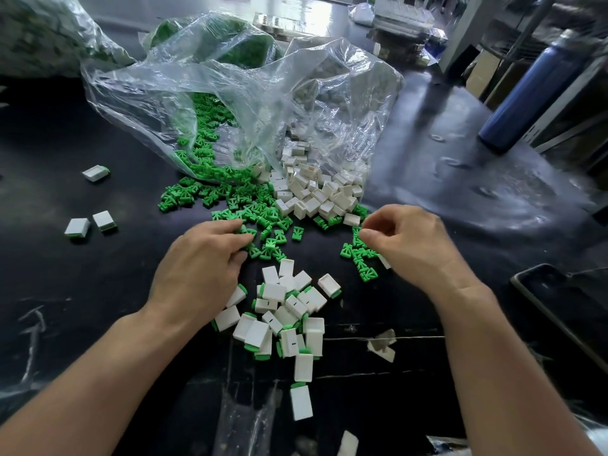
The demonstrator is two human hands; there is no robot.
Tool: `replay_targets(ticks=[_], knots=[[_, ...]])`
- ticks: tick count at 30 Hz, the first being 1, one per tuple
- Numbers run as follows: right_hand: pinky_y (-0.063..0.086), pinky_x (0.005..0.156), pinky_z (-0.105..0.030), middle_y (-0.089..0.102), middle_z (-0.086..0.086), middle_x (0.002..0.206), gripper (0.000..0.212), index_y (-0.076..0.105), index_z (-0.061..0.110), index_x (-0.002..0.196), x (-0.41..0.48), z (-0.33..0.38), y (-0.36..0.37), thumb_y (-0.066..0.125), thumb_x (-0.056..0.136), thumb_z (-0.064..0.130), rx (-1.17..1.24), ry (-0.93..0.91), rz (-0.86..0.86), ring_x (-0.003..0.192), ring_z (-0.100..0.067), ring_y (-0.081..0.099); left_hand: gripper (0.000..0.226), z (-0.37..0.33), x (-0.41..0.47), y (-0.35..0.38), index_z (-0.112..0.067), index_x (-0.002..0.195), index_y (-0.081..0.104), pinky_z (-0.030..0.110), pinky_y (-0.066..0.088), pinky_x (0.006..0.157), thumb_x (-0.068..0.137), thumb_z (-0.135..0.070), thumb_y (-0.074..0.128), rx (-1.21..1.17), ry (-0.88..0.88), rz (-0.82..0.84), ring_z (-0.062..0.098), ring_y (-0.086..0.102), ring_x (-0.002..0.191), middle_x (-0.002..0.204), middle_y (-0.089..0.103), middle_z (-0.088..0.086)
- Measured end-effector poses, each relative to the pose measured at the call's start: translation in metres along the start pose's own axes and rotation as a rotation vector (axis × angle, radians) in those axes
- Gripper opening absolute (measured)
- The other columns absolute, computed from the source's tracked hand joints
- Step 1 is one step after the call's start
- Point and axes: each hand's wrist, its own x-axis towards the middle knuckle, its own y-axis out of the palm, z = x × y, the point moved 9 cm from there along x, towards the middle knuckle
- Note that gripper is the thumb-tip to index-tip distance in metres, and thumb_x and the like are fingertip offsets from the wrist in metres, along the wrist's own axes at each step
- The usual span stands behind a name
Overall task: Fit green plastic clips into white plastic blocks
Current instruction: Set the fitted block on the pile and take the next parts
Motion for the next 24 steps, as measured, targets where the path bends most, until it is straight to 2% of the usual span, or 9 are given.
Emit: replay_targets(ticks=[3,6,10,12,15,17,19,22,24], knots=[[0.044,0.086,-0.027,0.061,0.007,0.087,0.014,0.065,0.028,0.087,0.003,-0.022,-0.004,0.072,0.075,0.027,-0.071,0.091,0.04,0.092,-0.014,0.058,0.018,0.003,-0.001,-0.007,-0.008,0.097,0.074,0.038,0.044,0.09,0.084,-0.003,0.063,-0.016,-0.023,-0.047,0.029,0.057,0.104,0.108,0.068,0.007],[0.047,0.084,-0.029,0.061,0.005,0.086,0.018,0.06,0.027,0.082,0.002,-0.031,0.003,0.075,0.071,0.023,-0.133,0.136,0.136,0.09,-0.016,0.058,0.015,0.003,-0.002,-0.012,-0.007,0.092,0.075,0.04,0.049,0.08,0.082,-0.001,0.066,-0.015,-0.025,-0.051,0.031,0.061,0.094,0.097,0.069,0.008],[0.044,0.082,-0.027,0.058,0.005,0.087,0.017,0.062,0.025,0.09,0.004,-0.027,0.008,0.069,0.076,0.02,-0.176,0.109,0.124,0.09,-0.017,0.056,0.02,0.002,-0.001,-0.012,-0.011,0.1,0.073,0.038,0.048,0.08,0.082,-0.007,0.067,-0.003,-0.037,-0.05,0.03,0.059,0.096,0.099,0.066,0.008],[0.041,0.081,-0.024,0.057,0.006,0.086,0.02,0.064,0.023,0.099,0.004,-0.023,0.004,0.067,0.079,0.021,-0.141,0.085,0.08,0.089,-0.015,0.054,0.025,0.006,0.0,-0.009,-0.013,0.108,0.07,0.036,0.044,0.08,0.083,-0.013,0.066,0.021,-0.061,-0.038,0.029,0.056,0.1,0.101,0.063,0.008],[0.038,0.081,-0.022,0.059,0.008,0.085,0.026,0.064,0.022,0.108,0.003,-0.013,-0.003,0.066,0.082,0.022,-0.069,0.033,-0.002,0.088,-0.013,0.054,0.026,0.008,0.001,-0.007,-0.015,0.11,0.069,0.035,0.04,0.082,0.084,-0.018,0.065,0.048,-0.069,-0.022,0.028,0.054,0.101,0.099,0.06,0.007],[0.038,0.079,-0.021,0.058,0.01,0.081,0.022,0.067,0.024,0.101,0.0,-0.003,-0.002,0.069,0.079,0.025,-0.035,-0.015,-0.028,0.084,-0.012,0.054,0.023,0.011,0.003,-0.007,-0.015,0.106,0.068,0.033,0.037,0.083,0.084,-0.02,0.065,0.058,-0.079,-0.012,0.027,0.051,0.103,0.098,0.058,0.006],[0.039,0.077,-0.022,0.053,0.013,0.078,0.014,0.065,0.028,0.086,-0.003,0.009,0.002,0.073,0.076,0.026,-0.016,-0.084,-0.047,0.079,-0.012,0.053,0.018,0.012,0.003,-0.01,-0.015,0.098,0.066,0.034,0.036,0.081,0.082,-0.022,0.068,0.048,-0.091,-0.012,0.027,0.051,0.099,0.095,0.057,0.005],[0.039,0.065,-0.018,0.05,0.013,0.065,0.019,0.059,0.027,0.07,-0.009,0.022,0.002,0.078,0.071,0.025,0.099,-0.156,-0.118,0.062,-0.004,0.048,0.015,0.01,0.002,-0.019,-0.015,0.078,0.061,0.033,0.042,0.069,0.074,-0.017,0.076,-0.037,-0.08,-0.078,0.025,0.056,0.078,0.076,0.058,0.001],[0.039,0.056,-0.011,0.053,0.012,0.059,0.019,0.06,0.026,0.066,-0.014,0.029,0.002,0.079,0.069,0.023,0.252,-0.169,-0.135,0.054,-0.001,0.048,0.016,0.008,0.0,-0.023,-0.017,0.069,0.062,0.027,0.048,0.063,0.071,-0.013,0.078,-0.211,-0.112,-0.118,0.011,0.059,0.063,0.064,0.062,-0.004]])
